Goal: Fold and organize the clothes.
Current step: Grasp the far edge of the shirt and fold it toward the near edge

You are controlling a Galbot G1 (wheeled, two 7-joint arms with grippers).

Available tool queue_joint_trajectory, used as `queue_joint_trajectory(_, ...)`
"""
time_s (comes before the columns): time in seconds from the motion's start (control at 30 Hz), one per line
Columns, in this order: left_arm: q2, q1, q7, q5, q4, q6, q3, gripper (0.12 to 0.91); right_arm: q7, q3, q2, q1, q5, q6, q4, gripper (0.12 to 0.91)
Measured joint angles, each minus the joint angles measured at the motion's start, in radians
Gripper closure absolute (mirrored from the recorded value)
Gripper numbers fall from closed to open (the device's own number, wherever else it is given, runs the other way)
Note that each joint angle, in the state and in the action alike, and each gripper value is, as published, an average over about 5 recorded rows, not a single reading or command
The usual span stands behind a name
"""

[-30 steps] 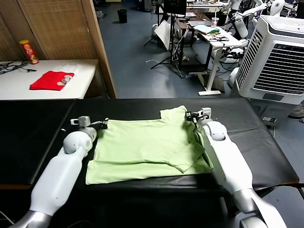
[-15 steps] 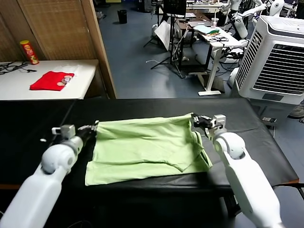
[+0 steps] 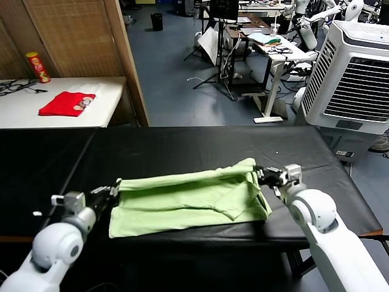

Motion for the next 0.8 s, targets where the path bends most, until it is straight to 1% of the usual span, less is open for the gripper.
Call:
queue_joint_trajectory(0.37,-0.034,0.105,-0.004,0.079,-0.056,0.007,-0.01,0.901,-0.006,0.003,0.001,-0.07,-0.026,0.0,0.019,0.883)
queue_joint_trajectory(0.53,-0.057,0.137,-0.009,0.114,-0.063,0.013,-0.008,0.901,-0.024,0.005,0.006,-0.075,-0.022,0.0,0.02,0.876)
queue_joint_trajectory(0.57,-0.061,0.14,-0.011,0.122,-0.063,0.014,-0.007,0.899,-0.028,0.005,0.008,-0.075,-0.021,0.0,0.02,0.861)
queue_joint_trajectory(0.63,-0.067,0.146,-0.013,0.133,-0.063,0.016,-0.007,0.869,-0.032,0.002,0.012,-0.074,-0.023,0.005,0.02,0.796)
queue_joint_trajectory(0.67,-0.07,0.148,-0.013,0.136,-0.063,0.016,-0.008,0.837,-0.034,0.001,0.014,-0.073,-0.025,0.011,0.018,0.75)
queue_joint_trajectory(0.7,-0.072,0.15,-0.014,0.138,-0.063,0.016,-0.008,0.789,-0.036,-0.001,0.016,-0.072,-0.028,0.019,0.017,0.688)
queue_joint_trajectory(0.77,-0.074,0.153,-0.014,0.141,-0.063,0.016,-0.008,0.691,-0.041,-0.003,0.018,-0.07,-0.034,0.038,0.013,0.587)
queue_joint_trajectory(0.8,-0.076,0.154,-0.014,0.142,-0.064,0.015,-0.009,0.624,-0.044,-0.004,0.018,-0.069,-0.037,0.048,0.011,0.52)
